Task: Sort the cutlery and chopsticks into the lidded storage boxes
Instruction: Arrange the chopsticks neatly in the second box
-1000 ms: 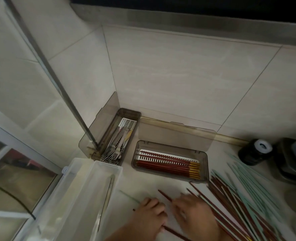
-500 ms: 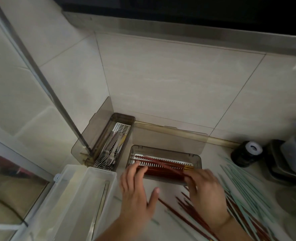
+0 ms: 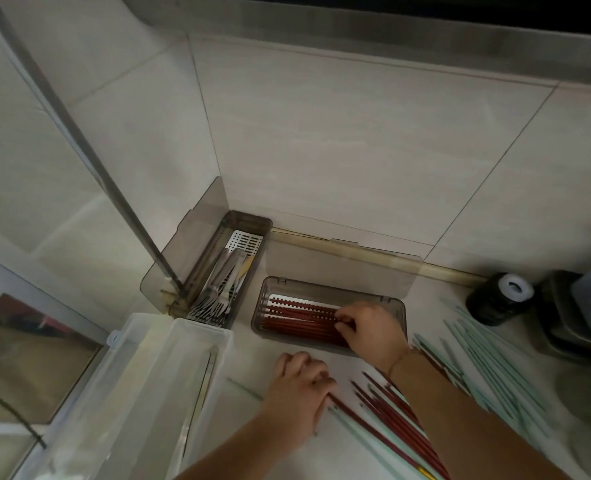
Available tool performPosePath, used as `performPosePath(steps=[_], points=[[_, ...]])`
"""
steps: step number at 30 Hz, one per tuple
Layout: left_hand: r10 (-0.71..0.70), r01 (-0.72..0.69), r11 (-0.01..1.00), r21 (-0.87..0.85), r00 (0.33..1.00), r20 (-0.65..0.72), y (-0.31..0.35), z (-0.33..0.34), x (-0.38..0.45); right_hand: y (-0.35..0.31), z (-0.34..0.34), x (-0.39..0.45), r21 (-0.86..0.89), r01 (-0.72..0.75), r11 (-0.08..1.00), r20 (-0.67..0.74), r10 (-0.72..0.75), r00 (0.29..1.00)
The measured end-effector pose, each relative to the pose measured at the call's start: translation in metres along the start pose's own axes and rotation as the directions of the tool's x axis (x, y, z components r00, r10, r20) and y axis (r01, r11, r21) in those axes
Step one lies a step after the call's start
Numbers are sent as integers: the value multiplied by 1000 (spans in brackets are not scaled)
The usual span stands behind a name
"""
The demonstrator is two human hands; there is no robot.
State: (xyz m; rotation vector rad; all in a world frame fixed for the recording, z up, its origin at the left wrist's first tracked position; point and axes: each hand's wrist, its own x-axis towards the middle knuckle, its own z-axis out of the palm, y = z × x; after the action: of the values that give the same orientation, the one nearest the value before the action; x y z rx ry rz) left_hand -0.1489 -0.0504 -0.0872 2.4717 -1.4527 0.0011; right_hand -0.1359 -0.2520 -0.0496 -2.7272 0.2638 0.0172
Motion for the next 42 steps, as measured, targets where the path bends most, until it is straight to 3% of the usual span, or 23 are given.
performPosePath(steps=[3,5,7,10,12,16,19,22,24,28,29,31,33,34,37,42], points=[[-69,62,997,44,979,190,1,-2,12,6,-4,-38,35,112,993,-351,-93,932],[-69,67,998,17,975,213,1,-3,16,13,3,-70,51,202,978,-445,-159,881],[-79,89,996,-33,969,233,-3,-1,18,20,15,-99,67,252,965,-430,-200,880],[-52,67,993,-97,988,147,-5,-6,15,23,32,-128,3,274,962,-396,-251,883],[-38,45,969,-241,999,33,-4,-15,12,20,36,-136,-120,234,965,-368,-263,892],[-62,13,958,-286,984,-166,-12,-37,3,2,29,-137,-210,89,974,-378,-165,911],[-197,103,935,-338,946,-258,-19,-52,1,-14,5,-124,-185,79,980,-354,-141,925],[-462,293,822,-488,844,-272,-21,-61,4,-20,-23,-89,-117,81,990,-341,-117,933],[-533,353,792,-498,797,-282,-20,-59,9,-20,-29,-59,-55,102,993,-307,-114,945],[-610,453,750,-482,755,-241,-17,-49,14,-8,-14,-7,38,23,999,-55,-21,998],[-571,422,783,-458,779,-258,-17,-47,13,-5,-9,0,52,10,999,4,-10,1000],[-343,237,905,-354,898,-275,-17,-42,8,-2,-2,7,62,9,998,71,-13,997],[-17,-12,970,-244,993,-114,-14,-37,0,-1,2,11,64,17,998,97,-23,995],[96,-92,976,-199,995,11,-13,-33,-5,-1,3,13,59,23,998,113,-29,993],[115,-91,991,-99,957,267,-15,-26,-19,-4,5,19,48,82,995,180,-90,979],[66,-69,998,6,974,216,-17,-23,-31,-4,9,19,160,73,984,166,-99,981]])
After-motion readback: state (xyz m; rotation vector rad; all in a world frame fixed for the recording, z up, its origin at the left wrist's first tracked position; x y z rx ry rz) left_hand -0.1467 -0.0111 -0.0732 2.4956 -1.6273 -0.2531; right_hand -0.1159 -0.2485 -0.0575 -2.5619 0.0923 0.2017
